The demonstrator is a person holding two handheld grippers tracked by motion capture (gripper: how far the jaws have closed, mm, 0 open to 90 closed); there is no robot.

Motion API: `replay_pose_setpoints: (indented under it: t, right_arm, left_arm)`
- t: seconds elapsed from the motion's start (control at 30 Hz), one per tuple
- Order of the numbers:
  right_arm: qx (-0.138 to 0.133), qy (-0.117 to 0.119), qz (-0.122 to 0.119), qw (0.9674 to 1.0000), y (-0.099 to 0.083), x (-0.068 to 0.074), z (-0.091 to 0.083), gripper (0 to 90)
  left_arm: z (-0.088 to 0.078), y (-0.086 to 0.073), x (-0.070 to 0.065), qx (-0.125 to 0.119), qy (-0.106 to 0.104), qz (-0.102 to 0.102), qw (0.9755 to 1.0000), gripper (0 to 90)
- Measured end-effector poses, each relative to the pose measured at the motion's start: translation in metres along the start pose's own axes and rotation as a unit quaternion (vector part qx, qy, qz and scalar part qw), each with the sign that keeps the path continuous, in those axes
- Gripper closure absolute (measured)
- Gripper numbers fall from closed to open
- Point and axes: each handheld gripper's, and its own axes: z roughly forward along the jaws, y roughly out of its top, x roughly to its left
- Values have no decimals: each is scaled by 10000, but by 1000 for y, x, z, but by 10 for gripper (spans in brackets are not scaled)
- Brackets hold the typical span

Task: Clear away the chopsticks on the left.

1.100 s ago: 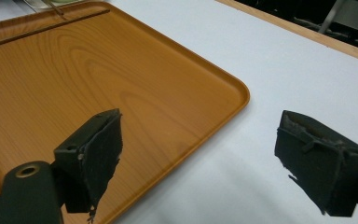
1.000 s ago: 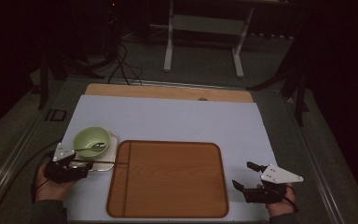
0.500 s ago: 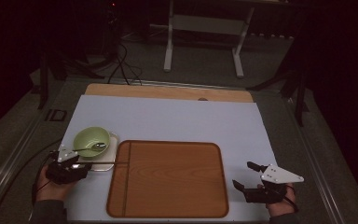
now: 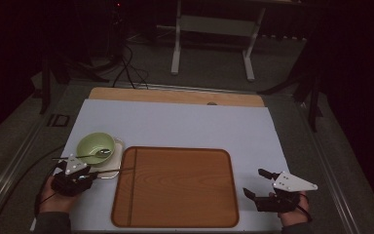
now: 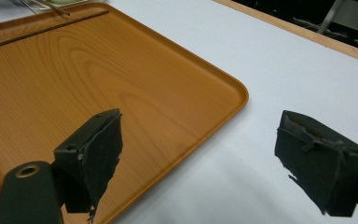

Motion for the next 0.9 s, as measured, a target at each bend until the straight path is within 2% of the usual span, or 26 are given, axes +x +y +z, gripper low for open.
replay_pose_setpoints:
  t: [0.27,0.37,0.53,0.7,0.9]
  right_arm:
    - [2,4,-2,10000,0,0,0,148]
    - [12,5,-3,10000,0,0,0,148]
    - [19,8,-5,10000,0,0,0,148]
    - [22,12,-10,10000,0,0,0,148]
    - [20,21,-10,10000,0,0,1,148]
  left_arm:
    - [2,4,-5,25,-139,134,9998,704]
    - [5,8,-10,51,-250,270,9993,752]
    - [10,15,-18,149,-290,382,9987,785]
    - [14,21,-21,288,-281,358,9985,798]
    - [19,28,-24,440,-286,193,9984,815]
